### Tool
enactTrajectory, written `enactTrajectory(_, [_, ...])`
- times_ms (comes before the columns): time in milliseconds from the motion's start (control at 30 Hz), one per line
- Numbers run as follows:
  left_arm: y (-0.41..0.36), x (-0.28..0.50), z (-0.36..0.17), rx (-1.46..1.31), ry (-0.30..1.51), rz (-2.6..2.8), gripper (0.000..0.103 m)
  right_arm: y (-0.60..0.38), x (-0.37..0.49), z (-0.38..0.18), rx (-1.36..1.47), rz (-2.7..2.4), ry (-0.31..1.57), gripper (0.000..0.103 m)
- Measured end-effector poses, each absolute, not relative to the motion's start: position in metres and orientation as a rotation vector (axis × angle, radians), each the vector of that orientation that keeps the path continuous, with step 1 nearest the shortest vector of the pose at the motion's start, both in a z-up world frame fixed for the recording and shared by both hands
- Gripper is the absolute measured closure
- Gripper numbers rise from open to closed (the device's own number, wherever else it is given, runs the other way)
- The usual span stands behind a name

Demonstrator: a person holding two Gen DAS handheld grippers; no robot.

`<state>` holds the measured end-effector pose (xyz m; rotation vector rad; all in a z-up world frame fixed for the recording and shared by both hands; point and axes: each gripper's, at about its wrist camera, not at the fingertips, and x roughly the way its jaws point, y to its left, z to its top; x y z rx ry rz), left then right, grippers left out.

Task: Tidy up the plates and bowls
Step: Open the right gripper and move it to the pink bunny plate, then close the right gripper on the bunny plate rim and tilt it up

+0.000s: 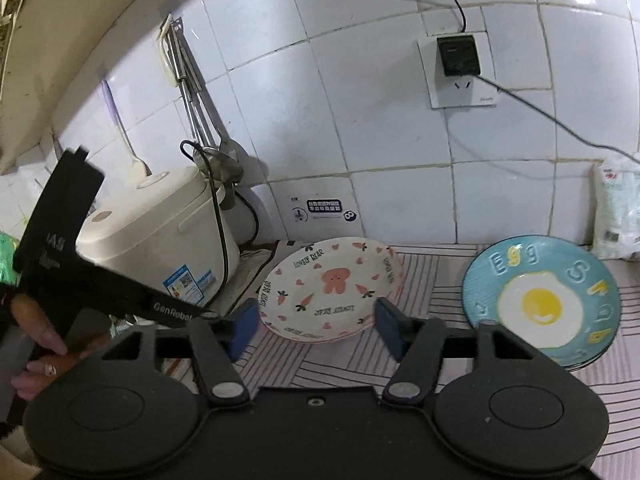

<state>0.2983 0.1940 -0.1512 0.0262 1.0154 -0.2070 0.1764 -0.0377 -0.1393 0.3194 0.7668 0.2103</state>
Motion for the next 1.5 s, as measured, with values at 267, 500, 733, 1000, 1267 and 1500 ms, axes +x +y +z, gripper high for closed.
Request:
enactTrajectory(267, [0.214, 0.313, -0.17, 0.028, 0.947, -0.158, 0.028, -0.032, 0.215, -0.206, 0.399, 0.197, 0.793, 0.009])
enactTrajectory(500, [0.215, 0.341, -0.196, -0.023, 0.936, -0.202, 0.022, -0.035, 0.239, -0.243, 0.45, 0.124, 0.841, 0.009])
enactTrajectory(733, [0.226, 0.376, -0.226, -0.091, 0.983, -0.199, 0.022, -0.041, 0.272, -0.274, 0.487, 0.08, 0.946, 0.017])
enactTrajectory(1000, [0.223, 0.391, -0.236, -0.087, 1.014, -0.246, 0.067, -0.042, 0.29, -0.288, 0.573, 0.05, 0.961, 0.052])
enactTrajectory(1267, [0.218, 0.393, -0.239, -0.124, 1.012, -0.245, 0.07, -0.063, 0.291, -0.3, 0.692, -0.003, 1.002, 0.09])
enactTrajectory(1500, [0.216, 0.395, -0.222, -0.138, 1.099, -0.244, 0.075, -0.056, 0.291, -0.291, 0.652, 0.009, 1.024, 0.086])
